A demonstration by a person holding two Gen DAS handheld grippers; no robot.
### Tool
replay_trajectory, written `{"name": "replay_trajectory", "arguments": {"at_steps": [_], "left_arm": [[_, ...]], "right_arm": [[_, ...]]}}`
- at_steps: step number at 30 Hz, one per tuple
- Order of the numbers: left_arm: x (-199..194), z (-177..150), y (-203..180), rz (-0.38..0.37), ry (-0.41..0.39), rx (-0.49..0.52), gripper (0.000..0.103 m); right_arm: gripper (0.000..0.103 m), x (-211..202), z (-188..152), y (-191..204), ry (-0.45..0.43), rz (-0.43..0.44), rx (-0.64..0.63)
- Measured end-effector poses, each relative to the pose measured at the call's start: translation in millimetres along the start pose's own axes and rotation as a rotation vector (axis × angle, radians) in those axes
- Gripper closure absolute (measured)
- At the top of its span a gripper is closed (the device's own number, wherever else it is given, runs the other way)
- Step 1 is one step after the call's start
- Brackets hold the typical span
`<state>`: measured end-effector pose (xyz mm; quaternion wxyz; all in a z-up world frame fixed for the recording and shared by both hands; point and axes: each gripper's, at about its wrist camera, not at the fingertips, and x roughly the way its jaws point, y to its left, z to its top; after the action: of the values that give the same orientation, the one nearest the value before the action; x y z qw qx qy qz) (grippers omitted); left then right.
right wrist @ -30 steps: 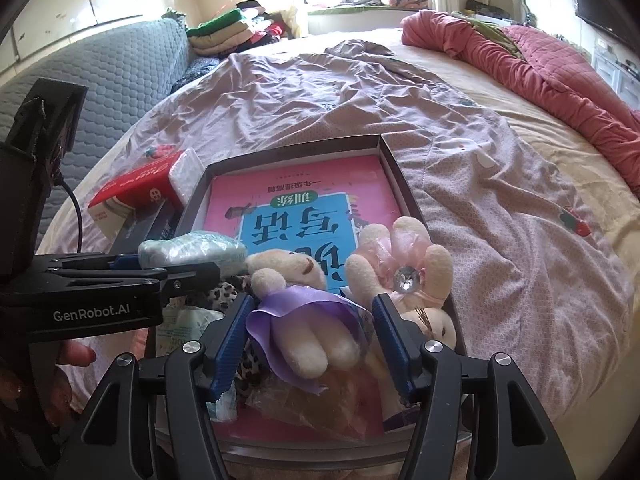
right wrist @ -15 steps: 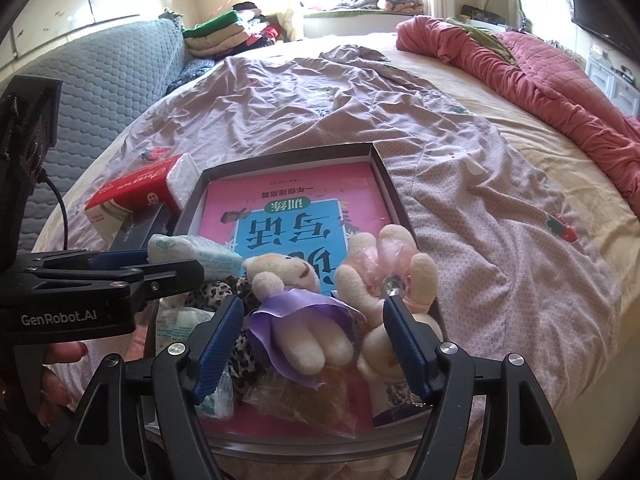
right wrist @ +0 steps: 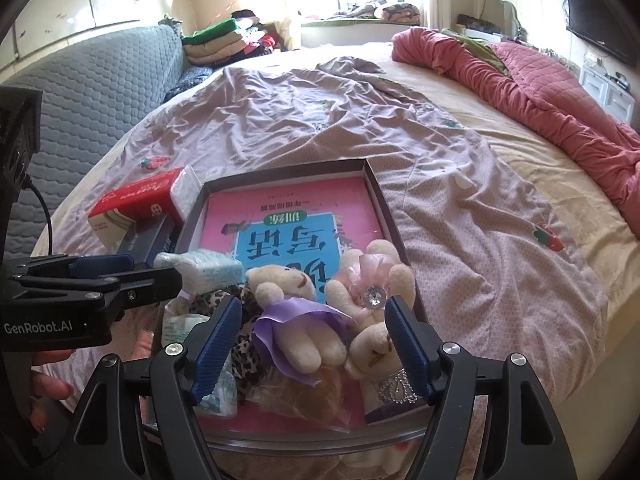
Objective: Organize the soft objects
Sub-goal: 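Withdraw both tools from the tray toward the pink wrapped towel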
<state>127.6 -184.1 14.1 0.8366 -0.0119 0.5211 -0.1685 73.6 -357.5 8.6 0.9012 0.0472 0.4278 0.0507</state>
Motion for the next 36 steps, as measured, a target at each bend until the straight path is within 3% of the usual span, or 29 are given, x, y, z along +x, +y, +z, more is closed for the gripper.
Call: {"name": "replay_trajectory", "arguments": {"at_steps": [21,36], "left_arm": [[-61,-7,39,0.074,-0.085,-0.045,0.028],[-87,-19,94,0.138,-0.111,-0.131,0.028]], "right_arm": [[0.027,-32,15,48,-0.053,0.071,-0.087],[0.027,-39,8,111,-0.017,0.156,-0.228]]}}
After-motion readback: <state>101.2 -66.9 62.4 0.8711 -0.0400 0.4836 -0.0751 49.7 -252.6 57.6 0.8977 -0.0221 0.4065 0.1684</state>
